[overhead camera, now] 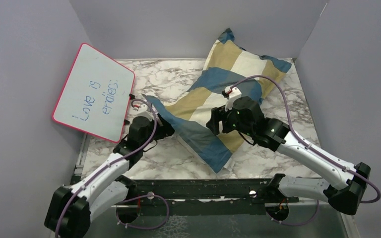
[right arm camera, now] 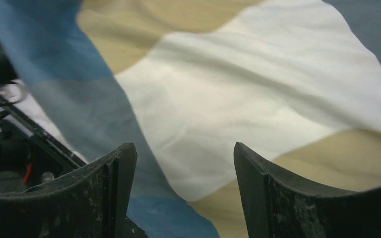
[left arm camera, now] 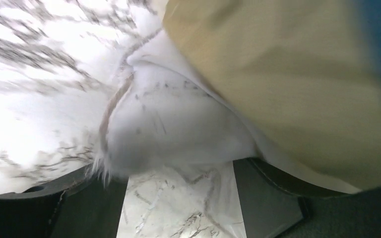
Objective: Put the pillow into the pillowcase
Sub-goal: Stuff the pillow into the pillowcase.
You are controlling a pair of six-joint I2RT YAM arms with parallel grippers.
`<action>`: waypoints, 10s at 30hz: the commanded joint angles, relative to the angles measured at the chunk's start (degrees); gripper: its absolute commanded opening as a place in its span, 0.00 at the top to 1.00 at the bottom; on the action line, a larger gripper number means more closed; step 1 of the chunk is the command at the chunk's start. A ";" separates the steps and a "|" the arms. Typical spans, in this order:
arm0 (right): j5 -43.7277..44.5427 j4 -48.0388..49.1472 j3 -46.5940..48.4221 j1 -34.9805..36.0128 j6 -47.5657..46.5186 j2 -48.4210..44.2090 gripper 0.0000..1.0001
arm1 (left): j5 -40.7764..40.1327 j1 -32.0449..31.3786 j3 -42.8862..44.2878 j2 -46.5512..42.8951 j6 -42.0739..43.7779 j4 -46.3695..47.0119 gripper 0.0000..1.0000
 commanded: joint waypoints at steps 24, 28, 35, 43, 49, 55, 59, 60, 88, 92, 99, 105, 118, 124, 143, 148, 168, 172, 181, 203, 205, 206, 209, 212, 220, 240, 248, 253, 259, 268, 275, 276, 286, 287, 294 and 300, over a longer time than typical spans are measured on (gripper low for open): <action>9.19 -1.45 -7.13 -5.70 11.40 -7.95 0.22 | 38.88 -0.66 10.98 -27.95 104.01 -27.60 0.20; 9.08 -0.40 -7.51 -5.66 11.10 -8.26 0.22 | 41.12 -2.57 11.19 -24.19 108.41 -28.27 0.20; 11.59 1.36 -7.52 -5.75 8.98 -7.41 0.21 | 33.64 -15.70 12.03 -13.88 112.15 -27.81 0.21; 12.35 2.79 -6.13 -7.67 7.15 -6.13 0.20 | 19.41 -30.02 12.12 2.38 113.35 -17.14 0.19; 12.05 3.43 -6.12 -9.12 7.02 -8.31 0.20 | 8.15 -33.38 6.03 14.14 112.49 4.34 0.02; 12.54 3.27 -5.95 -9.35 7.53 -12.20 0.20 | -4.05 -37.54 8.34 27.82 110.45 15.33 0.50; 10.09 1.56 -5.63 -9.35 9.37 -16.04 0.23 | -19.05 -40.03 10.28 25.64 102.07 22.68 1.00; 8.39 1.09 -5.60 -9.35 9.89 -17.32 0.24 | -24.29 -40.84 12.86 24.25 97.84 22.69 1.00; 14.17 11.30 1.31 -9.72 0.78 8.70 0.23 | -15.69 -0.43 28.04 2.49 -43.01 -7.38 1.00; 18.69 14.43 -1.26 -10.92 0.36 11.45 0.27 | -13.80 2.02 26.99 1.90 -42.79 -7.37 1.00; 14.18 35.04 -9.13 -13.54 -6.38 13.17 0.36 | -12.26 2.94 26.53 3.45 -41.96 -5.06 1.00; 13.99 48.58 -8.88 -15.65 -7.98 21.59 0.30 | -12.32 2.94 26.58 3.98 -41.11 -4.47 1.00; 24.47 57.62 -2.84 -16.55 -14.08 36.20 0.95 | -15.25 2.91 26.38 2.39 -37.07 -5.75 1.00; -12.39 54.14 -3.04 -15.21 -18.98 25.92 1.00 | -20.52 2.68 23.74 2.52 -32.56 -4.41 1.00; -51.85 42.68 9.08 -7.00 -22.80 20.66 1.00 | -21.96 -0.22 20.48 8.77 -32.42 2.29 1.00; -48.14 42.97 7.32 -7.02 -23.86 20.55 1.00 | -23.71 -1.79 18.42 10.57 -31.89 4.05 1.00; -34.93 29.04 15.72 -20.29 -32.78 30.08 1.00 | 2.95 8.79 26.75 21.41 13.13 -0.43 0.43; -36.49 27.52 17.46 -20.94 -36.24 31.16 1.00 | 15.04 8.58 24.87 13.87 31.38 -1.40 0.36; -41.40 24.48 20.22 -21.04 -34.06 33.68 1.00 | 17.20 4.01 29.43 8.47 54.50 -9.64 0.29; -50.45 38.04 11.93 -20.89 -3.37 29.64 1.00 | 11.34 -7.06 24.03 30.57 56.84 18.08 1.00; -51.06 45.38 7.84 -19.99 5.92 28.46 1.00 | 10.60 -7.20 23.40 33.40 48.66 28.87 1.00; -49.71 48.66 6.16 -18.91 8.99 27.65 1.00 | 10.38 -7.43 25.25 35.61 45.63 31.18 1.00; -43.55 51.43 5.91 -14.17 12.94 27.01 1.00 | 9.76 -8.70 27.91 40.88 38.84 37.11 1.00; -39.72 57.91 4.75 -12.38 19.82 27.02 1.00 | 8.20 -10.66 27.50 42.68 36.93 43.37 1.00; -21.93 61.21 -2.01 -10.85 23.35 23.03 1.00 | 4.50 -11.98 26.94 44.72 33.06 48.22 1.00; -19.37 13.85 12.97 -10.46 -7.06 17.67 0.23 | 3.53 15.10 31.79 12.83 9.21 -15.60 0.26; -8.35 14.23 13.43 2.62 -25.74 23.99 0.18 | 14.71 25.42 24.91 13.12 2.38 -15.90 0.29; 4.04 18.21 10.14 8.42 -39.68 31.81 0.02 | 18.36 26.59 19.68 12.91 -0.66 -12.03 0.36; 16.61 28.52 5.46 10.25 -49.22 43.82 0.03 | 16.88 26.59 16.83 13.15 -0.17 -12.84 0.40; 13.03 35.10 4.86 6.95 -35.29 38.57 1.00 | 14.58 26.59 15.17 10.13 -1.96 -16.11 0.47; -17.00 48.17 -2.61 -7.39 -7.37 23.30 1.00 | 11.21 24.87 9.03 3.02 -17.10 -13.95 0.59; -18.63 48.98 -2.52 -8.02 -6.22 22.61 1.00 | 10.39 23.58 8.52 2.21 -18.87 -13.71 0.60; -24.00 63.43 -8.94 -10.71 8.03 16.23 1.00 | -1.42 6.65 8.58 7.18 -30.60 -2.33 0.61; -25.01 65.23 -9.60 -10.74 8.95 15.70 1.00 | -3.07 5.16 8.80 9.24 -31.37 -0.61 0.61; -23.67 69.95 -12.75 -10.76 12.17 10.63 1.00 | -14.89 -5.25 9.46 19.77 -33.73 12.31 0.51; -24.26 72.15 -12.09 -10.76 13.80 8.92 1.00 | -21.37 -11.83 7.85 24.69 -42.67 17.32 0.56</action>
